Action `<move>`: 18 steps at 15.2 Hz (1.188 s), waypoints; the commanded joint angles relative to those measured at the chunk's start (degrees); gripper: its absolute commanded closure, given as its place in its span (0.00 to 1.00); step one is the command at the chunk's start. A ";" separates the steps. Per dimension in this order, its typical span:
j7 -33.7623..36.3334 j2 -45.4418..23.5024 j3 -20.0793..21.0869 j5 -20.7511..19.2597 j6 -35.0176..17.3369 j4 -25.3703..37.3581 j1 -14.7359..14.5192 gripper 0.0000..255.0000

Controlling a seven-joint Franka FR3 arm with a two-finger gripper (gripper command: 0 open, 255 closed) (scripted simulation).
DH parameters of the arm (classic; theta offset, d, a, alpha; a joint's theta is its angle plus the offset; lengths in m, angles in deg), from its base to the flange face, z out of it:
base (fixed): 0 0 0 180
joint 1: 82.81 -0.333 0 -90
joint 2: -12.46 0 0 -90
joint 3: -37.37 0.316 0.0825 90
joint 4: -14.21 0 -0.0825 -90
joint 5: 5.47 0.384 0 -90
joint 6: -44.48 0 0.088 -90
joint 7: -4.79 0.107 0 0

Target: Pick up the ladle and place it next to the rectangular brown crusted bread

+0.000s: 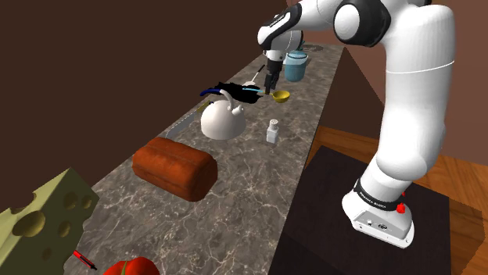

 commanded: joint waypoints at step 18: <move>-0.66 -1.62 0.54 1.01 -2.72 -1.22 0.00 1.00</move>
